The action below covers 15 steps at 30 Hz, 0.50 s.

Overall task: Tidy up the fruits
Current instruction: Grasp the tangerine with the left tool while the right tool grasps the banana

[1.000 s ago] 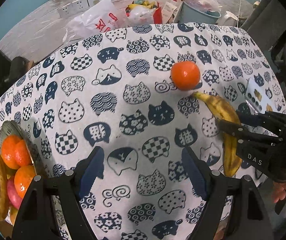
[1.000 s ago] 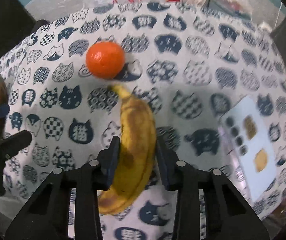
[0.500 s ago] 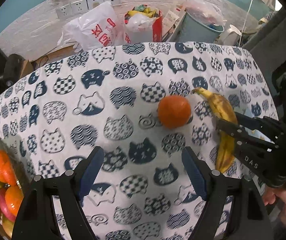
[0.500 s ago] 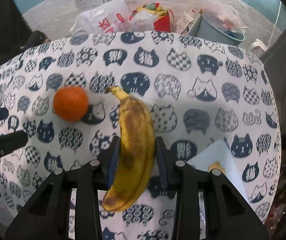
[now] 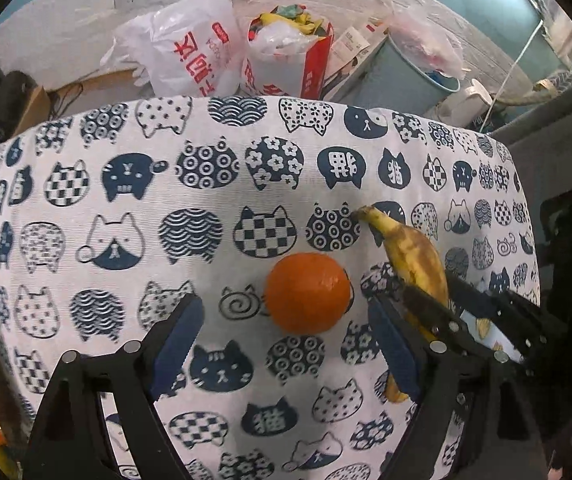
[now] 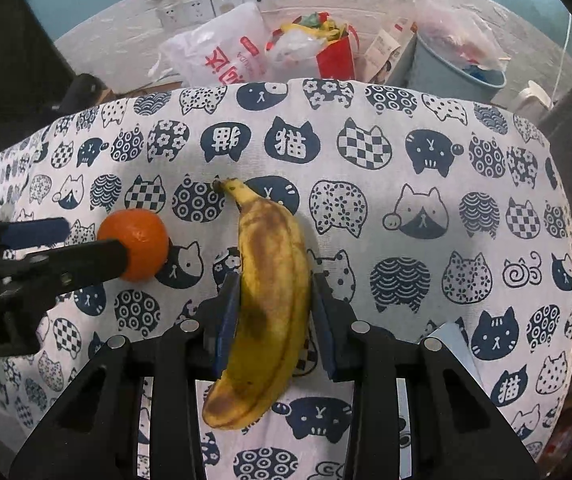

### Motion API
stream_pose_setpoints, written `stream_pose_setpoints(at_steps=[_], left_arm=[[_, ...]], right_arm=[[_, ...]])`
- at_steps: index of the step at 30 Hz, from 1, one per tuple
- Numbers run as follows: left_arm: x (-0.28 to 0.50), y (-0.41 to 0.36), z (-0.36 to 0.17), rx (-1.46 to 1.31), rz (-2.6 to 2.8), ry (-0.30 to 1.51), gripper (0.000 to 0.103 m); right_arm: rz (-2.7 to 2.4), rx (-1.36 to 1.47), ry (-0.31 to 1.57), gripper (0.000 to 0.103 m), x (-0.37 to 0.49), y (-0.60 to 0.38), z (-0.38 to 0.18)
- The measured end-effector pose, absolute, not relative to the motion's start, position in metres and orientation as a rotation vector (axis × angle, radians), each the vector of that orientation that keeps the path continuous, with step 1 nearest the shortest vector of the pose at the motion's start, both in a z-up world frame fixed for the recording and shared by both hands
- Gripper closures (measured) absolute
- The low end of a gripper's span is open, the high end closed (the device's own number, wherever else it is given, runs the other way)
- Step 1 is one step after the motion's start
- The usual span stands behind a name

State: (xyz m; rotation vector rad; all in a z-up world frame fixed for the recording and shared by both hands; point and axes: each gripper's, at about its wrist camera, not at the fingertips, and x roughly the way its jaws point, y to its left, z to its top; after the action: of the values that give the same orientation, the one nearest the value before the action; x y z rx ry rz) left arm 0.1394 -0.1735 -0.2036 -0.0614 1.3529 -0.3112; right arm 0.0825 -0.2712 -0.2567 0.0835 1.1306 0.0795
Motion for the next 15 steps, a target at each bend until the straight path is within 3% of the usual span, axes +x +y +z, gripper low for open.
stream_pose_setpoints(at_steps=[8, 12, 15], left_arm=[[0.143, -0.176, -0.218, -0.097, -0.329, 1.359, 0.019], [0.144, -0.179, -0.223, -0.101, -0.358, 1.375, 0.041], [0.141, -0.182, -0.227, -0.081, -0.366, 1.377, 0.048]], right_arm=[[0.08, 0.139, 1.13, 0.069, 0.081, -0.28, -0.261], [0.077, 0.205, 1.158, 0.065, 0.083, -0.285, -0.265], [0.071, 0.227, 1.184, 0.058, 0.083, -0.284, -0.272]])
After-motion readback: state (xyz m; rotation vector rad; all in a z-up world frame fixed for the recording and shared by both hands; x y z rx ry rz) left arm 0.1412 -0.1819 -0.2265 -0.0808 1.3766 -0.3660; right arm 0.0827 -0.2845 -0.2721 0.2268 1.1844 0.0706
